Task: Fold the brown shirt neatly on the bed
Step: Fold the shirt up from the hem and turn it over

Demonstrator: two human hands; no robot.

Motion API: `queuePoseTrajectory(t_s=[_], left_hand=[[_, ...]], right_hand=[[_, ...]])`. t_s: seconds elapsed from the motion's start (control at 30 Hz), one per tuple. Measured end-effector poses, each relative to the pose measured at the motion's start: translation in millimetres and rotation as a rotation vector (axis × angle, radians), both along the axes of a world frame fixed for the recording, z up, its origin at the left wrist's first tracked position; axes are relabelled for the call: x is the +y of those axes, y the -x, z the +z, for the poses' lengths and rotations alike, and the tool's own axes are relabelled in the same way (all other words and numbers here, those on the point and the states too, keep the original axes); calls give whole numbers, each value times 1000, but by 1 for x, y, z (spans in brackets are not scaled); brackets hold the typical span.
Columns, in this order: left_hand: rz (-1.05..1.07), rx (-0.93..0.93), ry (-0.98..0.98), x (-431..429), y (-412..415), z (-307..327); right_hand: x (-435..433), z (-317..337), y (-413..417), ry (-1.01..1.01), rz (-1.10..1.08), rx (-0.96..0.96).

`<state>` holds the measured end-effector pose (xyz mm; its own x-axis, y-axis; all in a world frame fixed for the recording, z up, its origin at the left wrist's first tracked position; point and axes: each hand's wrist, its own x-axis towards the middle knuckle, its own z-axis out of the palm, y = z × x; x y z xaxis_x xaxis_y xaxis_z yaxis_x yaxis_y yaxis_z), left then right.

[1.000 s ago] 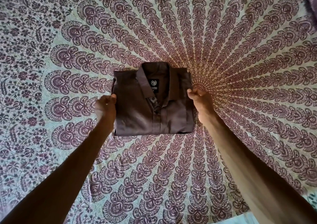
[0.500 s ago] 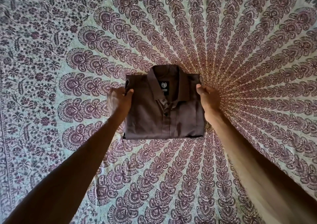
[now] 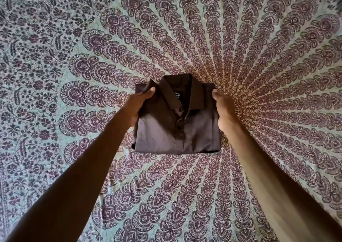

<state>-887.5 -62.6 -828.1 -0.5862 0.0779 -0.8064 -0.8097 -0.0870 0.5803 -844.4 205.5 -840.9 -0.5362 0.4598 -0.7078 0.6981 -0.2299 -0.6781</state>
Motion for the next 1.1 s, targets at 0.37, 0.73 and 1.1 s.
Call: queuePoseTrajectory(t_s=[0.37, 0.73, 1.1], left_hand=[[-208, 147, 469, -17, 10, -20], [-186, 293, 888, -10, 17, -26], [-160, 294, 709, -31, -3, -30]], right_hand=[[8, -9, 4, -207, 162, 40], [5, -23, 23, -645, 349, 44], [3, -22, -18, -822, 406, 112]])
